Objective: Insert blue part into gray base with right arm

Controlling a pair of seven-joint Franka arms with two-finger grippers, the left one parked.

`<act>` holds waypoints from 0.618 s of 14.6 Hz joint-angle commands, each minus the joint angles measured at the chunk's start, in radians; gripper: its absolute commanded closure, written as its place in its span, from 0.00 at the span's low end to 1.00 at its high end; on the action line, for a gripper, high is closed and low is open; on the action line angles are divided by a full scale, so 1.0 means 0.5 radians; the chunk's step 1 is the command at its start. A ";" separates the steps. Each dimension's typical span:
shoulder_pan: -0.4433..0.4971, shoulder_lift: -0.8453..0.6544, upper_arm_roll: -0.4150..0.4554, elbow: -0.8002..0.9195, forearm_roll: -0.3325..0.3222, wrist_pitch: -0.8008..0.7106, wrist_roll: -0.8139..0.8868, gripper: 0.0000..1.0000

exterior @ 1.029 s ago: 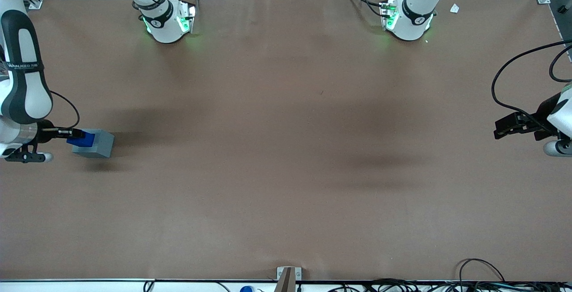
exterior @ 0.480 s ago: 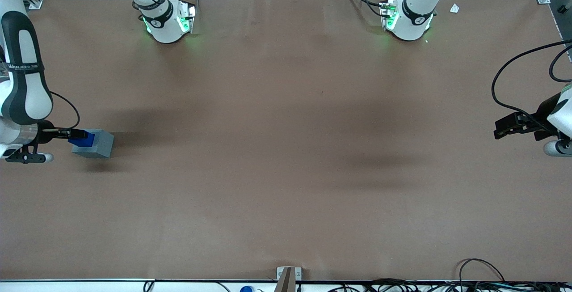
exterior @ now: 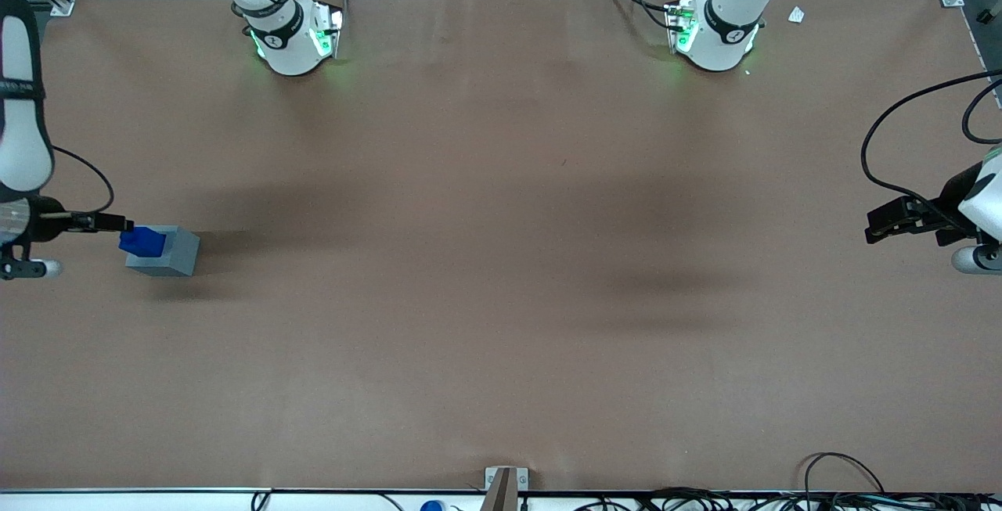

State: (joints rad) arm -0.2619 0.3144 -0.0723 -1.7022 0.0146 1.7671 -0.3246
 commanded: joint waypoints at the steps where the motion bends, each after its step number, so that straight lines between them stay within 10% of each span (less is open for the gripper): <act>1: 0.066 -0.193 0.010 -0.010 0.008 -0.107 0.032 0.00; 9: 0.324 -0.589 0.010 -0.022 0.011 -0.258 0.281 0.00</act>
State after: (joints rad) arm -0.1280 0.0820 -0.0646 -1.6831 0.0169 1.6481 -0.2299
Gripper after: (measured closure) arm 0.000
